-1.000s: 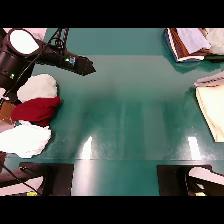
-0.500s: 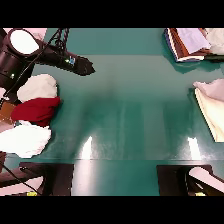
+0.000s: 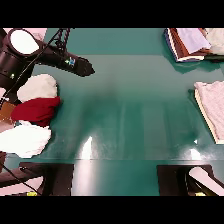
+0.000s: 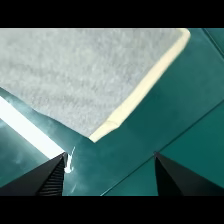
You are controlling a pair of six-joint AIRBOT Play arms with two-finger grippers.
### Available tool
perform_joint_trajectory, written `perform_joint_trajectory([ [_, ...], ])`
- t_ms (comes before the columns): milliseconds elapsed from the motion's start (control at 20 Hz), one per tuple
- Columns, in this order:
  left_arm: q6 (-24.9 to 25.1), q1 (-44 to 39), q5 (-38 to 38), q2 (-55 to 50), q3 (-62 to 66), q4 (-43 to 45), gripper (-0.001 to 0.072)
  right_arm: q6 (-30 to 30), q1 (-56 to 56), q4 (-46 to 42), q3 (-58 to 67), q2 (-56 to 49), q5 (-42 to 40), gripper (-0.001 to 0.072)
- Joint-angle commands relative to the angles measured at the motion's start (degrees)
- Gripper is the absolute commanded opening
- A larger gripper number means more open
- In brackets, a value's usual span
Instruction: Fold the shirts.
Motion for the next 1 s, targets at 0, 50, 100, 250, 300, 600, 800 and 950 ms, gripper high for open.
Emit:
perform_joint_trajectory([
  [0,0.37,-0.02,0.50,0.00,0.04,0.04,0.0022,1.18,3.96,5.14,-0.98,0.20,1.86,0.0571],
  [50,0.35,-0.02,1.14,0.02,0.04,0.07,0.0022,1.18,6.36,9.73,-1.01,0.20,1.86,0.0571],
  [100,0.33,-0.02,0.74,0.02,0.04,0.02,0.0022,1.16,9.44,14.43,-1.01,0.20,1.81,0.0571],
  [250,0.33,-0.02,0.57,0.04,0.04,-0.33,0.0022,1.14,20.74,20.79,-1.01,0.20,-0.20,0.0571],
  [300,0.33,-0.02,0.83,0.04,0.04,-0.37,0.0021,1.11,24.98,20.74,-1.01,0.17,-0.74,0.0532],
  [600,0.33,-0.02,0.81,0.04,0.04,-0.37,0.0022,0.81,42.60,20.52,-1.01,0.20,-3.17,0.0016],
  [800,0.33,-0.02,0.81,0.04,0.04,-0.37,0.0022,0.81,46.07,20.55,-1.01,0.20,-2.93,0.0016],
  [950,0.33,-0.02,0.81,0.04,0.04,-0.37,0.0021,0.81,46.36,20.57,-1.01,0.20,-2.71,0.0016],
])
